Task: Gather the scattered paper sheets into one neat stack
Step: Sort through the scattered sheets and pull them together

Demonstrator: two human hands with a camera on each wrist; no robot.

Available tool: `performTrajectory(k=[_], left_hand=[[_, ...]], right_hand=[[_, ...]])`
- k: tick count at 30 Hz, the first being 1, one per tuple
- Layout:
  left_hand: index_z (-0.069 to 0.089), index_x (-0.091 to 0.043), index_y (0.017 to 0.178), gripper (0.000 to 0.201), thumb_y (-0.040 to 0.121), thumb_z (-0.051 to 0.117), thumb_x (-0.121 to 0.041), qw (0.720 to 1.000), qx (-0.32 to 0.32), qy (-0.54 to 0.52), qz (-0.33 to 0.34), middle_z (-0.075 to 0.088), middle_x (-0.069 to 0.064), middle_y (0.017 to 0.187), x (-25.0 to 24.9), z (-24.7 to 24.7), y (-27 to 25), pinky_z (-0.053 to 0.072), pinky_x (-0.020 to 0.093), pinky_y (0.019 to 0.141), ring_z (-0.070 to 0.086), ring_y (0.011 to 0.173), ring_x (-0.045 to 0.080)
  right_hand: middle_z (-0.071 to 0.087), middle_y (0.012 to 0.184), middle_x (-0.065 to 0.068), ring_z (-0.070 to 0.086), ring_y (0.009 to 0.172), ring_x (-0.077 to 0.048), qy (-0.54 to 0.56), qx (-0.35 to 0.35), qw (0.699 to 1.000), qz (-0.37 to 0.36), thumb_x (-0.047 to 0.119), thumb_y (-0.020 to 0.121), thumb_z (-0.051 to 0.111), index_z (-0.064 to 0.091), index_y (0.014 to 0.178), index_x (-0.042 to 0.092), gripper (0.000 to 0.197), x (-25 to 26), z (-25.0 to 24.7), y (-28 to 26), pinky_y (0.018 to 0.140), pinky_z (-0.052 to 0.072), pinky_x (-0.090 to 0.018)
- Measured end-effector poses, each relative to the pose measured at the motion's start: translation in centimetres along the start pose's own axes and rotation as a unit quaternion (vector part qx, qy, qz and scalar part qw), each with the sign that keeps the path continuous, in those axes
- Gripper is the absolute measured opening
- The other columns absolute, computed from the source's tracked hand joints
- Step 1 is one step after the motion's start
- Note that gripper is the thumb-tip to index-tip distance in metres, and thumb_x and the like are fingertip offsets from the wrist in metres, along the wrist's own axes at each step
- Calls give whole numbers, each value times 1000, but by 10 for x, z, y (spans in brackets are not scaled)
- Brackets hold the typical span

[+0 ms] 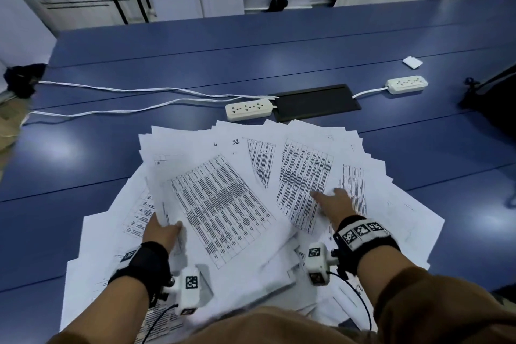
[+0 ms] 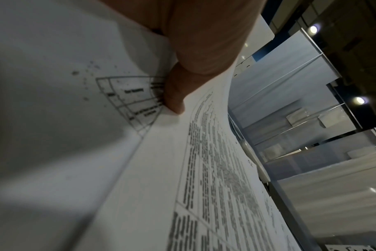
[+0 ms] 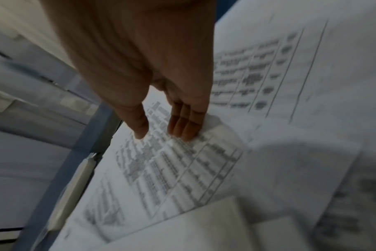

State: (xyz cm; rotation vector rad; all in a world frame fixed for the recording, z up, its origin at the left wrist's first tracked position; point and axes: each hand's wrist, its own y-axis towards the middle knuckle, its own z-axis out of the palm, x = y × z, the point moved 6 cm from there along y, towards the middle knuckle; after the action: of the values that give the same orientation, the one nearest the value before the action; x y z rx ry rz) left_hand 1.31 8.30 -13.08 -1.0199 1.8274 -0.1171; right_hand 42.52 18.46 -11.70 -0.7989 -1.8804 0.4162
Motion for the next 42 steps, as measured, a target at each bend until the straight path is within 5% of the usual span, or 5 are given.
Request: performTrajectory(k=[8, 17, 22, 35, 42], left_hand=[[50, -2, 130, 46, 85, 62, 2, 999, -47, -16, 7, 60, 21, 123, -3, -1, 1, 43, 38, 92, 57, 110, 37], [-1, -15, 153, 101, 83, 72, -11, 998, 32, 38, -41, 31, 19, 152, -4, 1, 27, 31, 40, 112, 38, 135, 37], [9, -16, 153, 96, 81, 71, -6, 995, 74, 69, -12, 54, 13, 135, -10, 12, 29, 40, 37, 102, 54, 119, 33], [48, -4, 133, 52, 85, 67, 1, 994, 99, -36, -8, 61, 15, 121, -8, 18, 13, 43, 35, 95, 58, 109, 30], [57, -6, 117, 39, 82, 71, 0, 987, 110, -109, -43, 66, 17, 113, 4, 17, 12, 44, 50, 101, 61, 109, 35]], right_hand=[[29, 145, -24, 30, 134, -40, -219, -105, 969, 47, 42, 79, 74, 29, 139, 2, 85, 33, 6, -4, 109, 33, -47], [47, 140, -19, 49, 125, -35, 6, -22, 1000, -8, 23, 74, 82, 39, 138, 0, 81, 34, 35, 20, 106, 42, -47], [59, 121, -14, 61, 104, -28, -22, -3, 999, -42, 34, 71, 81, 63, 95, 20, 33, 43, 54, 23, 97, 50, -43], [37, 151, -16, 35, 139, -29, -98, 187, 972, -100, 37, 101, 46, 31, 146, 1, 59, 79, 88, -14, 108, 30, -33], [68, 103, -8, 64, 97, -27, 15, 114, 983, -145, 7, 84, 70, 64, 114, 5, 30, 76, 80, -15, 92, 50, -39]])
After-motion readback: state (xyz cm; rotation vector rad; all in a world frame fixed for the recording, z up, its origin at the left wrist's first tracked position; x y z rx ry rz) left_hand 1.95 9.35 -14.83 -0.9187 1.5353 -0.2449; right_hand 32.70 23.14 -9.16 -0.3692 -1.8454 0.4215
